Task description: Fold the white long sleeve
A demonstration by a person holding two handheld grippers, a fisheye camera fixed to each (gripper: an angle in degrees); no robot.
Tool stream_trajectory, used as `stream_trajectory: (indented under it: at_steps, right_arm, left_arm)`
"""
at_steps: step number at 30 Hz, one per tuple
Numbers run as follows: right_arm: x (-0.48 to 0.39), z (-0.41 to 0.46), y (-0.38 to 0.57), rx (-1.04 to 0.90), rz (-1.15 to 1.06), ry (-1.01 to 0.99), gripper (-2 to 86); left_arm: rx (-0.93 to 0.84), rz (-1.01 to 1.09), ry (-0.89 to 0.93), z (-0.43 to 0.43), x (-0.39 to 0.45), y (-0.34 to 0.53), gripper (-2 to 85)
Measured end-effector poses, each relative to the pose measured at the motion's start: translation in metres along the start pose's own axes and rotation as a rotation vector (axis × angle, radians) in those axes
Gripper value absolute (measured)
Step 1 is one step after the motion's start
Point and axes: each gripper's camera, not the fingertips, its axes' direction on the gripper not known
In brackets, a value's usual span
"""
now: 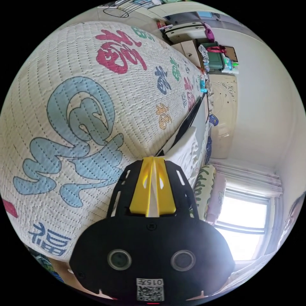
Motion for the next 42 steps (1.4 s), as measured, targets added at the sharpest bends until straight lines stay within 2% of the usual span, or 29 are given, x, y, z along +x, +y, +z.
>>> stream_trajectory:
  at_steps: [4,10,12,13,17,20,23,29,31,35,38,42]
  right_arm:
    - [0.008,0.045,-0.028,-0.036,0.003,0.062,0.4]
    - [0.015,0.112,-0.087,-0.125,0.018,0.346,1.0]
    - [-0.005,0.13,-0.111,-0.102,-0.038,0.481,2.2]
    - [-0.031,0.15,-0.13,-0.101,-0.142,0.518,3.1]
    - [-0.155,0.255,-0.218,-0.145,-0.514,0.385,6.4]
    - [-0.246,0.337,-0.288,-0.145,-0.679,0.243,8.7]
    - [-0.315,0.424,-0.345,-0.219,-0.775,0.173,11.2]
    - [-0.378,0.552,-0.418,-0.187,-0.802,0.392,13.4]
    - [-0.383,0.579,-0.438,-0.194,-0.775,0.4,13.1]
    - [-0.381,0.631,-0.477,-0.233,-0.703,0.49,8.6]
    - [-0.378,0.649,-0.493,-0.238,-0.702,0.517,3.8]
    - [-0.388,0.668,-0.51,-0.247,-0.729,0.524,1.6]
  left_arm:
    - [0.011,-0.001,-0.001,-0.005,-0.001,-0.002,-0.4]
    - [0.034,-0.038,0.028,-0.011,-0.009,-0.003,-0.6]
    - [0.049,-0.047,0.016,-0.016,-0.01,-0.006,-0.2]
    - [0.052,-0.045,0.027,-0.019,-0.01,-0.009,0.5]
    - [0.003,-0.002,0.079,-0.024,-0.005,-0.018,5.9]
    - [0.004,0.027,0.049,-0.035,0.003,-0.016,7.5]
    - [0.001,0.009,0.094,-0.043,0.001,-0.01,7.4]
    - [-0.053,-0.028,0.092,-0.036,-0.006,-0.011,7.3]
    - [-0.05,-0.048,0.109,-0.037,-0.01,-0.013,6.4]
    - [-0.071,-0.09,0.132,-0.045,-0.02,-0.016,1.4]
    - [-0.062,-0.112,0.173,-0.057,-0.027,-0.012,0.4]
    - [-0.04,-0.12,0.22,-0.073,-0.031,-0.006,0.0]
